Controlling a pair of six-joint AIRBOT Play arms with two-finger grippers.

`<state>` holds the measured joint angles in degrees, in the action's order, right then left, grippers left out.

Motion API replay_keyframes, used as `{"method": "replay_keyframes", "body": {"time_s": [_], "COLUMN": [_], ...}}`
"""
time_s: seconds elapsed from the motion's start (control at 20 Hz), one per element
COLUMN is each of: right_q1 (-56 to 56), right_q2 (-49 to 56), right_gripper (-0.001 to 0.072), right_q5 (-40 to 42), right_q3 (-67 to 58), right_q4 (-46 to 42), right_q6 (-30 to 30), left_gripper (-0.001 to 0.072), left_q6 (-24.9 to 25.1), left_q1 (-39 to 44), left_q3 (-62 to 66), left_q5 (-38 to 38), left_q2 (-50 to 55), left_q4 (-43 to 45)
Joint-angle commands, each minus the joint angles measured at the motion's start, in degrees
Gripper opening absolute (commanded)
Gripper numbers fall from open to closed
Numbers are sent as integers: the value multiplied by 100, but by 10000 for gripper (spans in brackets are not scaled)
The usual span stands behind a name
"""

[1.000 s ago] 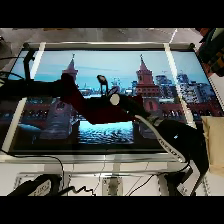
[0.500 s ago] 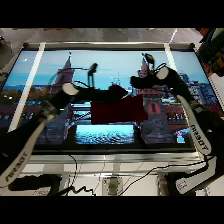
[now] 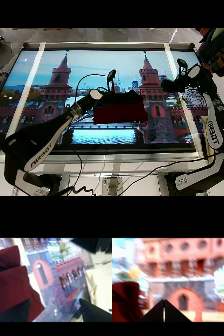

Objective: Fold the clothes and pants, and hang the long-sleeved shirts on hangers.

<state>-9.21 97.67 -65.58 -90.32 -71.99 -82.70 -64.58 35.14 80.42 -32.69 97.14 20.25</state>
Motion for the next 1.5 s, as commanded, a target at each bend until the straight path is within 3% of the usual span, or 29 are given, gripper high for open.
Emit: {"method": "replay_keyframes", "body": {"time_s": [0.0, 0.05, 0.1, 0.2, 0.25, 0.45, 0.65, 0.7, 0.75, 0.8, 0.9, 0.95, 1.0, 1.05, 1.25, 1.45], "right_q1": [-455, -522, -531, -437, -365, 186, 909, 1086, 1222, 1338, 1423, 1416, 1357, 1272, 625, -468], "right_q2": [332, 431, 501, 544, 546, 608, 614, 614, 612, 597, 487, 398, 280, 138, -708, -1934], "right_gripper": [10, 11, 86, 584, 634, 633, 622, 543, 329, 21, 11, 12, 12, 11, 11, 11], "right_q5": [-1045, -1268, -1193, -748, -498, 138, 409, 507, 599, 723, 907, 929, 970, 992, 1051, 1014], "right_q3": [317, 527, 734, 1154, 1344, 1871, 1888, 1878, 1878, 1878, 1832, 1753, 1646, 1526, 1064, 1034], "right_q4": [1530, 2203, 2476, 2518, 2527, 2529, 2677, 2680, 2677, 2656, 2645, 2618, 2544, 2444, 1637, 98], "right_q6": [1834, 2190, 2194, 1832, 1639, 1458, 2190, 2299, 2391, 2398, 2393, 2387, 2356, 2262, 1335, -356], "left_gripper": [712, 712, 712, 712, 712, 712, 712, 712, 712, 711, 678, 524, 241, 22, 10, 10], "left_q6": [538, 721, 798, 804, 802, 802, 802, 804, 802, 804, 802, 802, 802, 800, 793, 778], "left_q1": [-365, -472, -555, -682, -739, -804, -907, -962, -1036, -1119, -1325, -1458, -1593, -1751, -2334, -2691], "left_q3": [39, 39, 39, 39, 39, 39, 39, 39, 39, 39, 42, 44, 44, 44, 44, 44], "left_q5": [-813, -1001, -1093, -1161, -1180, -1180, -1198, -1204, -1224, -1309, -1690, -1985, -2308, -2677, -3720, -4293], "left_q2": [-138, -225, -315, -520, -623, -826, -839, -839, -841, -850, -938, -1032, -1147, -1296, -2035, -2957], "left_q4": [-17, 125, 382, 1228, 1716, 2717, 2949, 2949, 2951, 2951, 3123, 3418, 3746, 4131, 5355, 6507]}}
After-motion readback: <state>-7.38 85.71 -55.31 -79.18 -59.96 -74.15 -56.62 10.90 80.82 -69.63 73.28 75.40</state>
